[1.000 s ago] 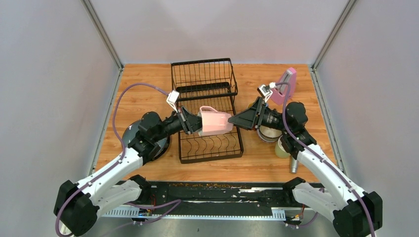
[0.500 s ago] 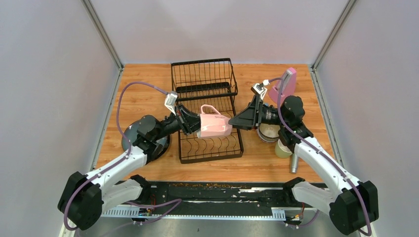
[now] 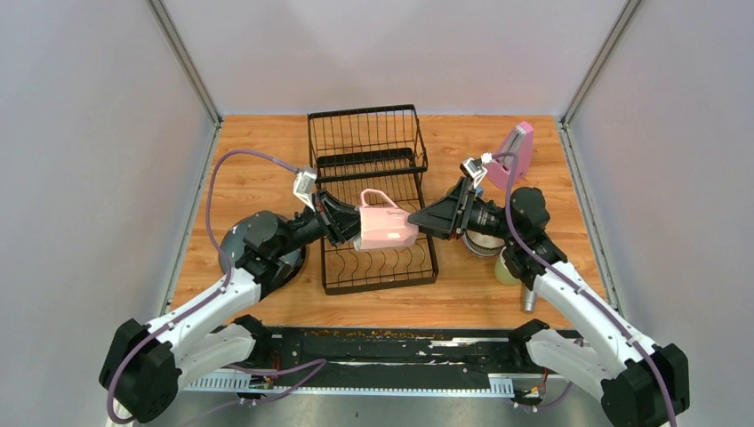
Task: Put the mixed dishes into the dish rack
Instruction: Pick up the cup at the center of the board.
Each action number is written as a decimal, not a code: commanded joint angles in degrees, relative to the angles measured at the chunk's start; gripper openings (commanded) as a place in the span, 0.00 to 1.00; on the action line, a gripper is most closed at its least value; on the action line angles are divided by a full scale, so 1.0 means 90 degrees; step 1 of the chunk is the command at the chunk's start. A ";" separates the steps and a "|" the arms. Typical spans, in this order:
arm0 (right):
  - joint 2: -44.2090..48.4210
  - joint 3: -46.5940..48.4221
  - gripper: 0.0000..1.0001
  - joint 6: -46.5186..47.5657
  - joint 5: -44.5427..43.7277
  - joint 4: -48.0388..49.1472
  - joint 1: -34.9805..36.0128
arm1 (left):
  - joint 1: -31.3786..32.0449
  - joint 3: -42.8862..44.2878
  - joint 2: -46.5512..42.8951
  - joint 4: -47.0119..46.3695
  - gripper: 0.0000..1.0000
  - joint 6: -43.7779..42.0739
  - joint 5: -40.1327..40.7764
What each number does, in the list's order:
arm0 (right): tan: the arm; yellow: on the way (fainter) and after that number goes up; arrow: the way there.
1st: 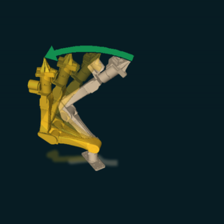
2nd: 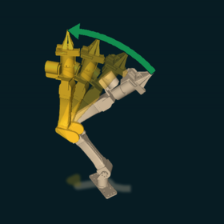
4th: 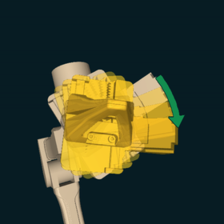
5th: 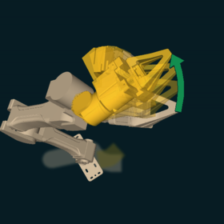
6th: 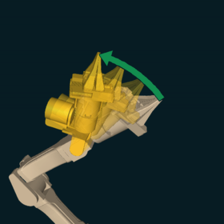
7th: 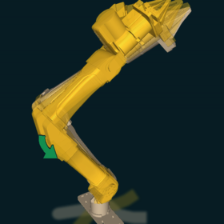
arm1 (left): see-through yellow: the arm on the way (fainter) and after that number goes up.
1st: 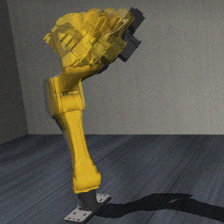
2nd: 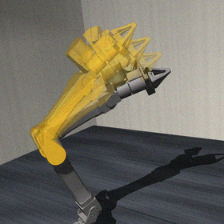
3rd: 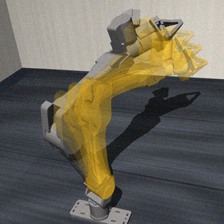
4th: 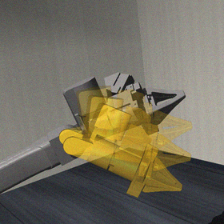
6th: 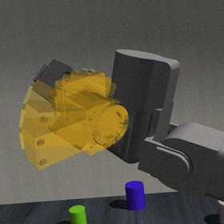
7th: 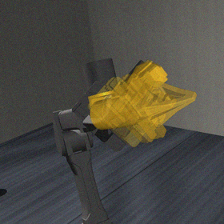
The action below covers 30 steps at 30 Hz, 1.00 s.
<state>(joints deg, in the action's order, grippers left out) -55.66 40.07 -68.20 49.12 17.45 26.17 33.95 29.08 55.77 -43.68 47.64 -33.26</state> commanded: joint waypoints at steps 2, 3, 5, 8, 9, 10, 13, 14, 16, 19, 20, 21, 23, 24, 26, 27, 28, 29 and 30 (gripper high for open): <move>0.0136 -0.0229 1.00 0.0181 -0.1098 -0.0462 0.0198 | 0.0378 0.0409 -0.0743 -0.0908 0.00 0.0206 -0.0079; 0.0056 -0.0204 1.00 0.0156 -0.0963 -0.0420 0.0197 | 0.0378 0.0403 -0.0761 -0.0898 0.00 0.0215 -0.0052; -0.0221 -0.0151 1.00 0.0051 -0.0522 -0.0303 0.0202 | 0.0379 0.0402 -0.0735 -0.0977 0.00 0.0293 -0.0018; -0.0485 -0.0210 1.00 -0.0408 0.0029 0.0712 0.0233 | 0.0378 0.0443 -0.0620 -0.1220 0.00 0.0413 -0.0051; -0.0549 -0.0231 1.00 -0.0578 0.0151 0.1069 0.0238 | 0.0380 0.0456 -0.0559 -0.1225 0.00 0.0402 -0.0072; -0.0612 -0.0187 1.00 -0.0664 0.0236 0.1242 0.0237 | 0.0379 0.0462 -0.0541 -0.1219 0.00 0.0374 -0.0074; -0.0787 0.0120 1.00 -0.0619 0.0571 0.1319 0.0245 | 0.0384 0.0398 -0.0488 -0.1261 0.00 0.0348 0.0054; -0.0805 0.0186 1.00 -0.0616 0.0685 0.1377 0.0255 | 0.0386 0.0359 -0.0496 -0.1280 0.00 0.0338 0.0151; -0.0767 0.0233 1.00 -0.0594 0.0841 0.1437 0.0260 | 0.0381 0.0299 -0.0527 -0.1292 0.00 0.0300 0.0316; -0.0666 0.0211 1.00 -0.0463 0.1071 0.1393 0.0267 | 0.0378 0.0186 -0.0681 -0.1243 0.00 0.0221 0.0768; -0.0675 0.0199 1.00 -0.0485 0.1190 0.1433 0.0266 | 0.0378 0.0128 -0.0743 -0.1208 0.00 0.0180 0.0879; -0.0694 0.0189 1.00 -0.0530 0.1306 0.1489 0.0271 | 0.0378 0.0087 -0.0765 -0.1110 0.00 0.0163 0.1128; -0.0755 0.0190 1.00 -0.0575 0.1490 0.1613 0.0292 | 0.0378 0.0077 -0.0754 -0.1107 0.00 0.0130 0.1316; -0.0789 0.0228 1.00 -0.0577 0.1569 0.1653 0.0301 | 0.0378 0.0083 -0.0693 -0.1149 0.00 0.0138 0.1324; -0.0870 0.0376 1.00 -0.0576 0.1758 0.1719 0.0315 | 0.0378 0.0115 -0.0633 -0.1258 0.00 0.0128 0.1301; -0.0906 0.0446 1.00 -0.0576 0.1828 0.1741 0.0315 | 0.0378 0.0130 -0.0632 -0.1252 0.00 0.0083 0.1339; -0.0928 0.0519 1.00 -0.0569 0.1858 0.1734 0.0314 | 0.0378 0.0129 -0.0647 -0.1177 0.00 0.0056 0.1379; -0.0934 0.0572 1.00 -0.0580 0.1874 0.1740 0.0322 | 0.0383 0.0133 -0.0663 -0.1131 0.00 -0.0018 0.1468; -0.0936 0.0605 1.00 -0.0585 0.1873 0.1745 0.0330 | 0.0384 0.0136 -0.0687 -0.1032 0.00 -0.0048 0.1507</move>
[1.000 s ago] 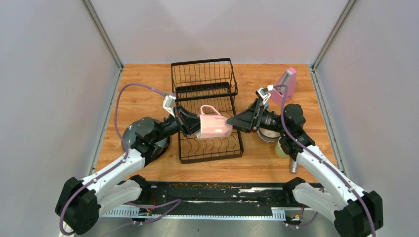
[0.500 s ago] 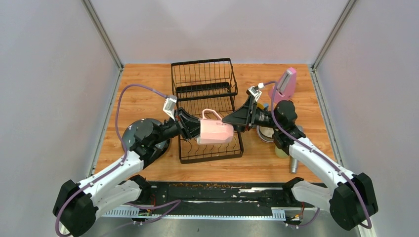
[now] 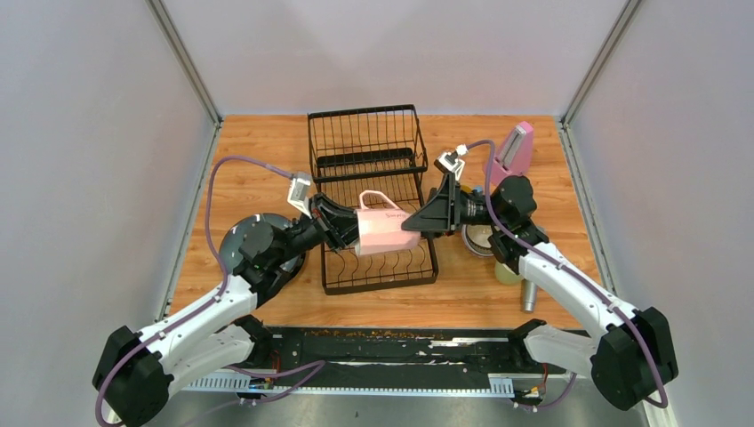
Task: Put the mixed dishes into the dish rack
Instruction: Pick up the cup at the center of the board.
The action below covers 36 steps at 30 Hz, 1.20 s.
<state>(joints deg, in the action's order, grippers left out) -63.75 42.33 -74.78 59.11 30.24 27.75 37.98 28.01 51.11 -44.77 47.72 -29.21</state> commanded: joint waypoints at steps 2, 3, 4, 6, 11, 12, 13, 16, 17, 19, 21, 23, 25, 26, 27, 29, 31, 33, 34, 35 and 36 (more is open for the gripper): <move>-0.0053 0.0401 1.00 0.0146 0.0781 0.0282 0.0173 | -0.0068 0.0277 -0.0170 -0.0811 0.00 -0.0095 0.1173; -0.0071 0.0413 1.00 0.0145 0.0806 0.0253 0.0185 | -0.0064 0.0279 -0.0161 -0.0804 0.00 -0.0087 0.1243; -0.0093 0.0414 1.00 0.0145 0.0830 0.0233 0.0201 | -0.0065 0.0273 -0.0142 -0.0818 0.00 -0.0073 0.1327; -0.0091 0.0357 1.00 0.0164 0.0727 0.0153 0.0217 | -0.0068 0.0253 -0.0050 -0.1070 0.00 -0.0014 0.1148; 0.0068 0.0223 1.00 0.0431 -0.0355 -0.0602 0.0207 | -0.0060 0.0902 0.0363 -0.0651 0.00 -0.0057 -0.0116; 0.0087 0.0194 1.00 0.0421 -0.0612 -0.0699 0.0208 | -0.0060 0.0894 0.0384 -0.0828 0.00 0.0057 -0.0273; 0.0102 0.0152 1.00 0.0388 -0.0831 -0.0776 0.0201 | -0.0060 0.0869 0.0400 -0.0949 0.00 0.0116 -0.0320; 0.0149 0.0037 1.00 0.0184 -0.1030 -0.0373 0.0169 | -0.0059 0.0817 0.0343 -0.0922 0.00 0.0110 -0.0433; 0.0124 0.0051 1.00 0.0118 -0.0953 -0.0197 0.0169 | -0.0055 0.0796 0.0267 -0.0815 0.00 0.0065 -0.0400; 0.0086 0.0158 0.97 0.0070 -0.0729 -0.0083 0.0169 | -0.0059 0.0672 0.0163 -0.0713 0.00 -0.0018 -0.0221; 0.0079 0.0233 0.91 0.0067 -0.0513 -0.0038 0.0169 | -0.0059 0.0552 0.0102 -0.0728 0.00 -0.0049 -0.0001; 0.0115 0.0231 0.84 0.0065 -0.0496 -0.0038 0.0169 | -0.0058 0.0500 0.0136 -0.0795 0.00 -0.0040 0.0069; 0.0115 0.0196 0.82 -0.0007 -0.0581 -0.0002 0.0169 | -0.0064 0.0513 0.0238 -0.0900 0.00 0.0011 -0.0030; 0.0107 0.0175 0.83 -0.0086 -0.0590 0.0066 0.0164 | -0.0062 0.0521 0.0273 -0.0954 0.00 0.0069 -0.0085; 0.0078 0.0145 0.85 -0.0184 -0.0621 0.0220 0.0169 | -0.0053 0.0516 0.0342 -0.1073 0.00 0.0108 -0.0104; 0.0028 0.0039 0.92 -0.0437 -0.0695 0.0522 0.0169 | -0.0062 0.0477 0.0429 -0.1266 0.00 0.0220 -0.0153; -0.0027 -0.0075 0.95 -0.0726 -0.0795 0.0874 0.0169 | -0.0063 0.0449 0.0466 -0.1325 0.00 0.0267 -0.0170; -0.0094 -0.0183 0.95 -0.1014 -0.0851 0.1188 0.0169 | -0.0066 0.0431 0.0454 -0.1328 0.00 0.0259 -0.0167; -0.0130 -0.0227 0.94 -0.1134 -0.0857 0.1339 0.0169 | -0.0063 0.0418 0.0444 -0.1316 0.00 0.0243 -0.0151; -0.0159 -0.0254 0.91 -0.1229 -0.0839 0.1433 0.0169 | -0.0060 0.0415 0.0424 -0.1263 0.00 0.0212 -0.0126; -0.0176 -0.0259 0.88 -0.1266 -0.0810 0.1447 0.0164 | -0.0065 0.0406 0.0393 -0.1230 0.00 0.0194 -0.0105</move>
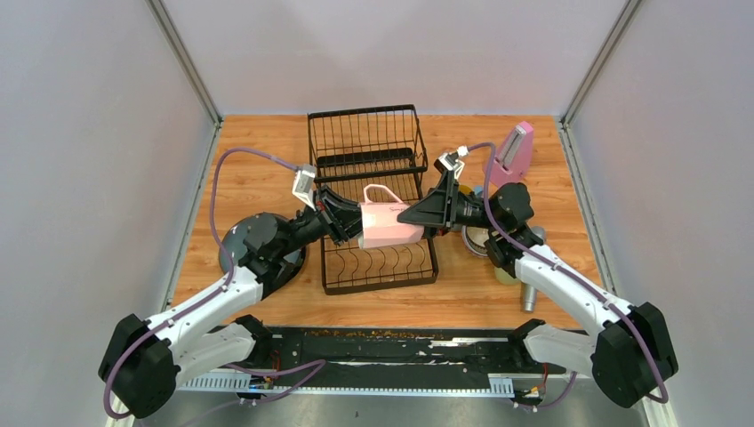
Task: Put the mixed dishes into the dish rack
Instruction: Pick up the cup at the center of the board.
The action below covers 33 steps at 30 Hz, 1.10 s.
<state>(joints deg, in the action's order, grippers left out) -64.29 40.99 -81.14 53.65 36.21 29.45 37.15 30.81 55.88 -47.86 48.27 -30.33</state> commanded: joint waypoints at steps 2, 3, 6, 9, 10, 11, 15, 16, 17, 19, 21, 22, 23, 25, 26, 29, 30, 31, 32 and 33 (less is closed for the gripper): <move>-0.0082 -0.0084 0.87 -0.0454 -0.0114 0.0678 -0.0021 | 0.0034 0.0087 -0.0185 -0.0788 0.00 0.0067 0.0108; -0.0054 -0.0053 0.90 -0.0309 -0.0064 0.0526 -0.0018 | 0.0038 0.0067 -0.0203 -0.0748 0.00 0.0032 0.0181; 0.0067 0.0038 0.93 -0.0036 -0.0004 -0.0068 -0.0016 | 0.0033 0.0032 -0.0300 -0.0594 0.00 -0.0055 0.0354; 0.0086 0.0071 0.75 0.0037 0.0081 -0.0264 -0.0018 | 0.0041 0.0037 -0.0351 -0.0447 0.00 -0.0190 0.0403; 0.0063 0.0052 0.73 -0.0038 0.0114 -0.0184 -0.0017 | 0.0035 0.0050 -0.0367 -0.0311 0.00 -0.0218 0.0402; 0.0034 0.0037 0.70 -0.0124 0.0145 -0.0077 -0.0011 | 0.0039 0.0072 -0.0368 -0.0256 0.00 -0.0303 0.0365; -0.0090 0.0034 0.48 -0.0469 0.0213 0.0141 -0.0025 | 0.0032 0.0176 -0.0388 0.0091 0.00 -0.0518 0.0281; -0.0125 0.0035 0.45 -0.0527 0.0239 0.0218 -0.0021 | 0.0037 0.0188 -0.0398 0.0244 0.00 -0.0617 0.0293; -0.0140 0.0022 0.44 -0.0622 0.0243 0.0291 -0.0019 | 0.0034 0.0204 -0.0425 0.0315 0.00 -0.0666 0.0298; -0.0160 -0.0008 0.30 -0.0711 0.0205 0.0361 -0.0027 | 0.0029 0.0203 -0.0459 0.0578 0.02 -0.0793 0.0362; -0.0152 -0.0063 0.21 -0.0734 0.0065 0.0303 -0.0035 | 0.0024 0.0149 -0.0452 0.0758 0.08 -0.0880 0.0453; -0.0159 -0.0087 0.19 -0.0704 -0.0004 0.0232 -0.0032 | 0.0023 0.0092 -0.0440 0.0840 0.10 -0.0915 0.0536; -0.0173 -0.0105 0.17 -0.0672 -0.0047 0.0122 -0.0046 | 0.0028 0.0058 -0.0406 0.1012 0.15 -0.0927 0.0571; -0.0230 -0.0190 0.13 -0.0667 -0.0107 0.0041 -0.0058 | 0.0024 -0.0056 -0.0337 0.1106 0.21 -0.0919 0.0593; -0.0259 -0.0243 0.12 -0.0662 -0.0133 0.0032 -0.0063 | 0.0023 -0.0176 -0.0319 0.1107 0.23 -0.0851 0.0608; -0.0343 -0.0465 0.09 -0.0708 -0.0246 0.0012 -0.0102 | 0.0023 -0.0448 -0.0303 0.1091 0.35 -0.0714 0.0674; -0.0354 -0.0538 0.08 -0.0713 -0.0295 0.0011 -0.0123 | 0.0023 -0.0570 -0.0321 0.1104 0.37 -0.0681 0.0723; -0.0363 -0.0594 0.07 -0.0717 -0.0326 -0.0002 -0.0143 | 0.0028 -0.0624 -0.0376 0.1178 0.43 -0.0670 0.0762; -0.0373 -0.0644 0.07 -0.0676 -0.0355 -0.0039 -0.0160 | 0.0029 -0.0721 -0.0461 0.1226 0.45 -0.0673 0.0853; -0.0383 -0.0675 0.06 -0.0644 -0.0390 -0.0092 -0.0161 | 0.0026 -0.0759 -0.0513 0.1323 0.48 -0.0709 0.0946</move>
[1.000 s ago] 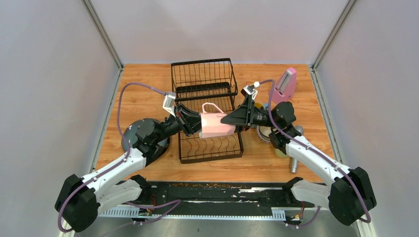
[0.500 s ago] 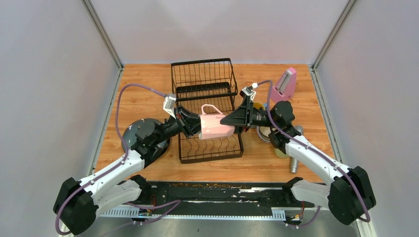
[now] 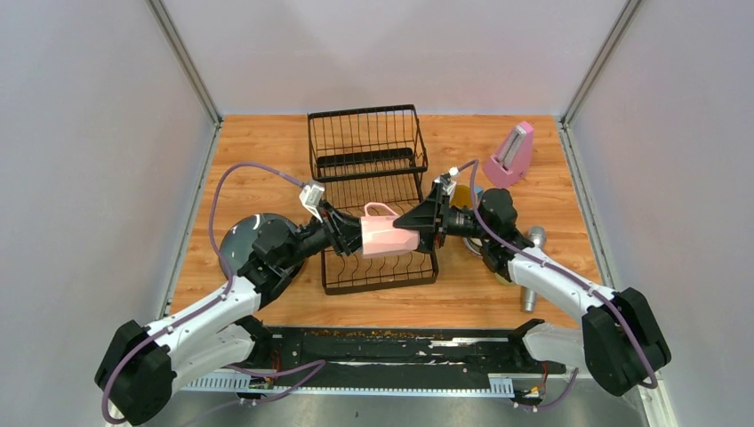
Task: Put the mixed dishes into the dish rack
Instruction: Pick up the cup at the center of the board, then turn the cup upside down in the dish rack.
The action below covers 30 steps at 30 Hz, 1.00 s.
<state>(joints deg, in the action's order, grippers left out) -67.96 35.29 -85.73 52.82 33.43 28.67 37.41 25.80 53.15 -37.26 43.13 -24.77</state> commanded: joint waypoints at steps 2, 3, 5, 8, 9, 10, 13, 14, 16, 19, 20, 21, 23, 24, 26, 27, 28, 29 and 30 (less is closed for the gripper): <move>-0.0013 -0.0084 0.06 -0.0023 -0.0379 0.0081 -0.0079 | -0.0002 -0.0320 -0.0329 0.0331 0.55 -0.0210 0.0486; -0.0037 -0.0104 0.06 0.0041 -0.0422 0.0001 -0.0084 | -0.0003 -0.0329 -0.0387 0.0409 0.60 -0.0245 0.0545; -0.0058 -0.0131 0.05 0.0184 -0.0555 -0.0204 -0.0089 | -0.0003 -0.0311 -0.0446 0.0848 0.63 -0.0389 0.0657; -0.0084 -0.0099 0.05 0.0423 -0.0688 -0.0483 -0.0089 | -0.0002 -0.0236 -0.0503 0.1299 0.66 -0.0540 0.0867; -0.0094 -0.0068 0.05 0.0504 -0.0707 -0.0572 -0.0083 | -0.0003 -0.0219 -0.0529 0.1571 0.68 -0.0552 0.0921; -0.0097 -0.0016 0.04 0.0615 -0.0732 -0.0709 -0.0089 | 0.0001 -0.0164 -0.0541 0.1713 0.69 -0.0608 0.0981; -0.0009 0.0090 0.04 0.0914 -0.0924 -0.1206 -0.0090 | -0.0002 0.0001 -0.0588 0.2459 0.73 -0.0801 0.1096; 0.0035 0.0114 0.04 0.1006 -0.1010 -0.1354 -0.0089 | -0.0003 0.0077 -0.0623 0.2596 0.74 -0.0829 0.1203; 0.0123 0.0220 0.04 0.1322 -0.1190 -0.1772 -0.0084 | -0.0004 0.0149 -0.0672 0.2931 0.76 -0.0906 0.1368; 0.0204 0.0397 0.04 0.1733 -0.1472 -0.2314 -0.0088 | 0.0000 0.0276 -0.0740 0.3562 0.79 -0.0985 0.1656; 0.0228 0.0446 0.03 0.1868 -0.1535 -0.2440 -0.0089 | 0.0003 0.0333 -0.0774 0.3684 0.80 -0.1009 0.1802; 0.0248 0.0490 0.03 0.2003 -0.1612 -0.2604 -0.0089 | -0.0002 0.0364 -0.0781 0.3938 0.82 -0.1027 0.1951; 0.0283 0.0622 0.01 0.2338 -0.1806 -0.2982 -0.0080 | 0.0003 0.0501 -0.0824 0.4323 0.88 -0.1085 0.2109; 0.0294 0.0784 0.01 0.2529 -0.1921 -0.3247 -0.0056 | -0.0004 0.0541 -0.0846 0.4446 0.97 -0.1098 0.2158; 0.0298 0.1124 0.01 0.3062 -0.2289 -0.3923 0.0027 | -0.0006 0.0654 -0.0889 0.4935 0.99 -0.1136 0.2313; 0.0302 0.1312 0.01 0.3316 -0.2528 -0.4289 0.0099 | -0.0001 0.0718 -0.0907 0.5026 1.00 -0.1166 0.2401; 0.0300 0.1495 0.02 0.3580 -0.2830 -0.4593 0.0205 | -0.0005 0.0747 -0.0945 0.5203 1.00 -0.1183 0.2455; 0.0284 0.1690 0.02 0.3827 -0.3173 -0.4935 0.0322 | -0.0001 0.0805 -0.0964 0.5296 1.00 -0.1200 0.2581; 0.0244 0.1929 0.02 0.4060 -0.3586 -0.5266 0.0472 | -0.0002 0.0834 -0.1017 0.5491 1.00 -0.1224 0.2642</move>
<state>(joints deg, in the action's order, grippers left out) -67.81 43.29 -59.81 31.46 -5.43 29.54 37.36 30.11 45.74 5.23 34.13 -5.30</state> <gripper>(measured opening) 0.800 0.994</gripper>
